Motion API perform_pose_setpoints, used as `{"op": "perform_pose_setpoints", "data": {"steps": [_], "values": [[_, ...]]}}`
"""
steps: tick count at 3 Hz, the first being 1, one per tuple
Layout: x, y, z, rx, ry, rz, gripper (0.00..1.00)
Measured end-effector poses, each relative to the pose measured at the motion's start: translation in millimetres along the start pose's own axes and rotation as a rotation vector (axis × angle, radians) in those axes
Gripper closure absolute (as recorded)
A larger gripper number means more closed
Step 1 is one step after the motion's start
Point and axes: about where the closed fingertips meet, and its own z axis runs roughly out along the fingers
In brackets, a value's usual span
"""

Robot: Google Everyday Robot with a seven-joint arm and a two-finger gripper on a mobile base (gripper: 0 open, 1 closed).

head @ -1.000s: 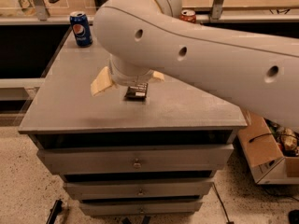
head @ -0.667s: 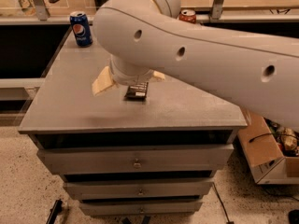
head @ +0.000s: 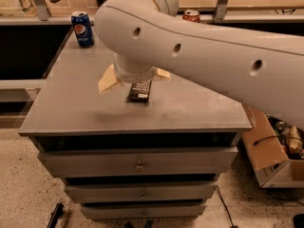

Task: Move rxbar chocolate near pepsi can

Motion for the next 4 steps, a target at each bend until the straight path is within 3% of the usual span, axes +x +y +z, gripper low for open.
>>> {"op": "perform_pose_setpoints", "data": {"steps": [2,4], "values": [[-16,-14,19,0.013,0.078,0.023,0.0],[-17,-15,53,-0.042,0.106,0.027,0.0]]}}
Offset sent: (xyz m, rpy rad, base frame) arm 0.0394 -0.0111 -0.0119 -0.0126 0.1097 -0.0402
